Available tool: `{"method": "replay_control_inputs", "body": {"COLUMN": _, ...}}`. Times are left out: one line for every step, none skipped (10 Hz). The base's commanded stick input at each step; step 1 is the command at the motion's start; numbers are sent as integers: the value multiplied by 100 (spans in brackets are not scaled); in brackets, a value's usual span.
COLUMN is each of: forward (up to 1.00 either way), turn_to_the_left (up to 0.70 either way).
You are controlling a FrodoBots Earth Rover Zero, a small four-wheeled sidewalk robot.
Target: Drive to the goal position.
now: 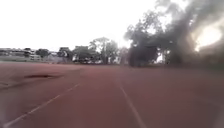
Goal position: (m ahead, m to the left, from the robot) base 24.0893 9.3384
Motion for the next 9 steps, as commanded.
{"method": "replay_control_inputs", "body": {"forward": 70, "turn_to_the_left": 0}}
{"method": "replay_control_inputs", "body": {"forward": 70, "turn_to_the_left": 0}}
{"method": "replay_control_inputs", "body": {"forward": 70, "turn_to_the_left": 0}}
{"method": "replay_control_inputs", "body": {"forward": 70, "turn_to_the_left": 0}}
{"method": "replay_control_inputs", "body": {"forward": 70, "turn_to_the_left": 0}}
{"method": "replay_control_inputs", "body": {"forward": 70, "turn_to_the_left": 0}}
{"method": "replay_control_inputs", "body": {"forward": 70, "turn_to_the_left": 0}}
{"method": "replay_control_inputs", "body": {"forward": 70, "turn_to_the_left": 1}}
{"method": "replay_control_inputs", "body": {"forward": 70, "turn_to_the_left": 2}}
